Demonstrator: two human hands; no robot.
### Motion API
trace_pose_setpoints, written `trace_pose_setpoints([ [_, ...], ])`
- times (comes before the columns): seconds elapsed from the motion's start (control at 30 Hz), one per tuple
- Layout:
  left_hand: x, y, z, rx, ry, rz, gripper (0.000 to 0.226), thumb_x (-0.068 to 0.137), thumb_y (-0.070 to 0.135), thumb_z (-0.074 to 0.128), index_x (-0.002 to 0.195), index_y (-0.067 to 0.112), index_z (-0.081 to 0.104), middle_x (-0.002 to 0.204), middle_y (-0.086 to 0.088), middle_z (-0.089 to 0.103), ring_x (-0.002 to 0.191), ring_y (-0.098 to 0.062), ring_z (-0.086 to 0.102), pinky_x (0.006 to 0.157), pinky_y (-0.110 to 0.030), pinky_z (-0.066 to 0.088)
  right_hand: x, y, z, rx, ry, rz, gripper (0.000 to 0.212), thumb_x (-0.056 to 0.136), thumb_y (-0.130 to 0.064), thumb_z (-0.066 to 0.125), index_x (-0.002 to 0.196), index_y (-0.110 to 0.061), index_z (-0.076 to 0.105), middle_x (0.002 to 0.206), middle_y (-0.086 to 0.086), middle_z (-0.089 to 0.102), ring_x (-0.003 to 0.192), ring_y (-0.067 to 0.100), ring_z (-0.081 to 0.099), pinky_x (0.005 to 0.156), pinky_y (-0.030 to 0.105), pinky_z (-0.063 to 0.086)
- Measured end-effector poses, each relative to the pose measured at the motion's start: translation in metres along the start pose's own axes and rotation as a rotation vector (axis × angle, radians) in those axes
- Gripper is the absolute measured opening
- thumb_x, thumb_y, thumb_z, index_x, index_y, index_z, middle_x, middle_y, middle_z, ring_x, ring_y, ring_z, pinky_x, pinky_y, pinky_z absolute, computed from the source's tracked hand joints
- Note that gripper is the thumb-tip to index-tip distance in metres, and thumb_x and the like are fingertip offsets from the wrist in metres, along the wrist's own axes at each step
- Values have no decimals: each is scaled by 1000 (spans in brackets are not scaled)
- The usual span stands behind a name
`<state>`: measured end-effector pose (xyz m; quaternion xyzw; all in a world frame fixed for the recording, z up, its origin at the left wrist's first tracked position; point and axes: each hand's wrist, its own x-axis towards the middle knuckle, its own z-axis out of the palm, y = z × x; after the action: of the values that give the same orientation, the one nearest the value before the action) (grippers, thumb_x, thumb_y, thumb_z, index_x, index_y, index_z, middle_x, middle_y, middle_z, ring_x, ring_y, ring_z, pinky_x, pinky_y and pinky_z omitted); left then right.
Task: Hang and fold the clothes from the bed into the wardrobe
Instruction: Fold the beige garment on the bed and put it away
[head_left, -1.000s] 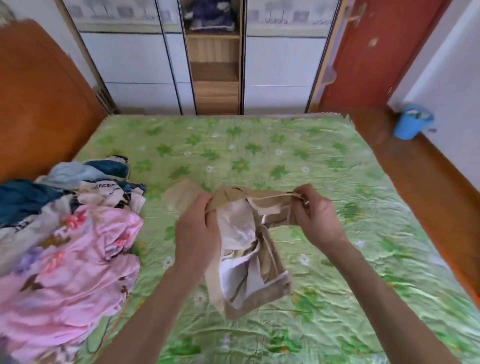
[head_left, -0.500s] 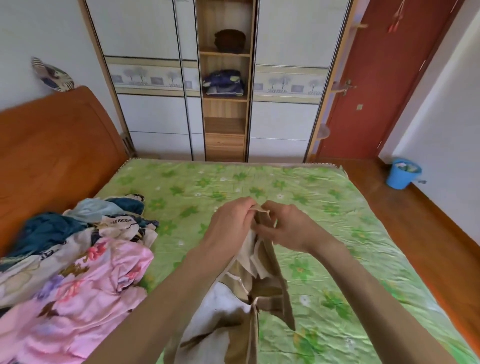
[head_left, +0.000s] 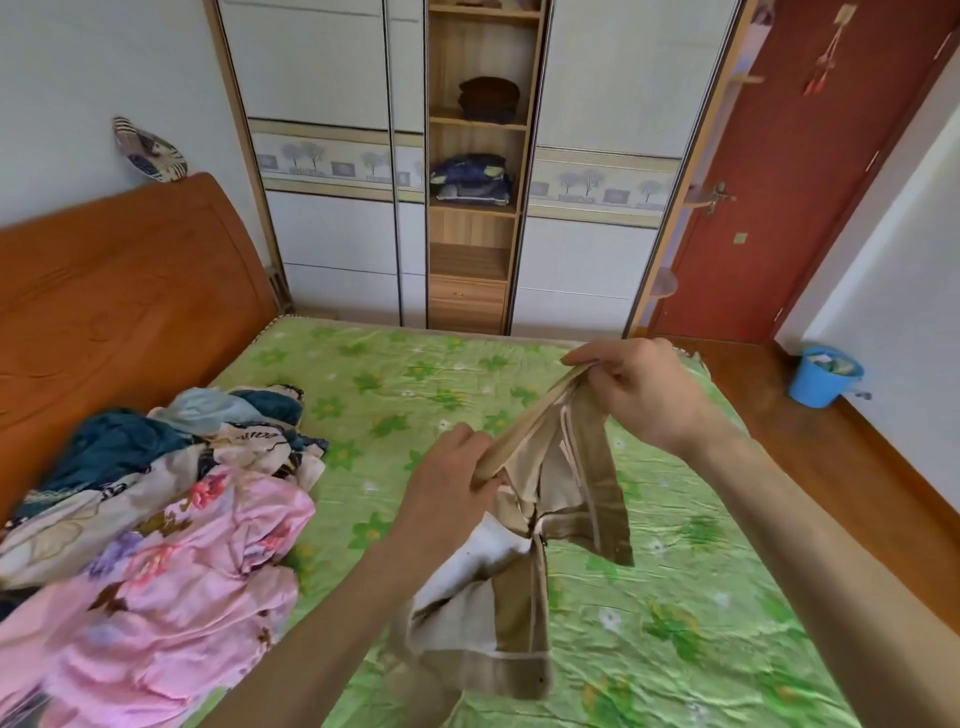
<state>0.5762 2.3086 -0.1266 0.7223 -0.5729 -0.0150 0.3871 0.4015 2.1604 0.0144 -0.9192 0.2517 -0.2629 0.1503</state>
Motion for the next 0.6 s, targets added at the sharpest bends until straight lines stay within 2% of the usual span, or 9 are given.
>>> trace_pose_setpoints([
  [0.07,0,-3,5,34,60,-11,37,82,20,87,90,24,52,98,6,48,83,-15,45,69,-31,39,-1,-1,-6,-34,32,-24,33,94,-3,54,111,-14,79,75,7,76,55,15,61,55,28,46],
  [0.13,-4,-6,10,-15,39,-109,30,89,20,81,94,27,51,97,8,51,78,-13,50,65,-28,40,-2,0,-16,-33,96,-38,32,94,-4,53,110,-14,79,81,7,77,68,23,70,63,37,55],
  [0.23,-21,-18,23,97,-101,-244,24,98,14,65,97,28,46,88,9,51,72,-16,51,63,-28,35,-2,6,-33,-39,192,-5,28,96,-6,55,107,-14,79,69,8,73,58,30,66,60,41,52],
  [0.33,-46,-38,32,210,-245,-335,21,95,8,59,108,25,55,103,6,59,81,-20,57,67,-31,41,-5,14,-48,-233,300,-10,25,92,-20,53,100,-17,77,69,11,71,64,38,67,63,46,57],
  [0.4,-57,-53,28,217,-322,-427,15,96,15,62,106,26,59,101,6,63,91,-24,66,71,-33,48,-5,23,-59,-348,331,44,25,90,-26,52,96,-17,74,70,13,69,65,43,64,62,49,57],
  [0.47,-62,-68,19,227,-383,-517,4,101,24,57,97,24,57,91,5,64,90,-25,69,72,-34,52,-4,33,-68,-425,284,99,23,91,-28,51,91,-16,71,69,11,66,64,41,62,60,50,57],
  [0.53,-58,-81,6,206,-451,-599,13,107,25,47,96,21,54,89,-2,68,82,-27,71,76,-40,60,-3,39,-73,-498,160,139,22,91,-31,46,89,-19,65,67,8,64,63,38,62,58,48,57],
  [0.6,-47,-83,-11,-38,-439,-748,10,108,16,44,104,17,53,96,-14,71,83,-35,73,77,-50,63,-1,44,-74,-475,25,177,14,94,-22,49,89,-23,62,68,7,64,63,37,63,62,47,57],
])
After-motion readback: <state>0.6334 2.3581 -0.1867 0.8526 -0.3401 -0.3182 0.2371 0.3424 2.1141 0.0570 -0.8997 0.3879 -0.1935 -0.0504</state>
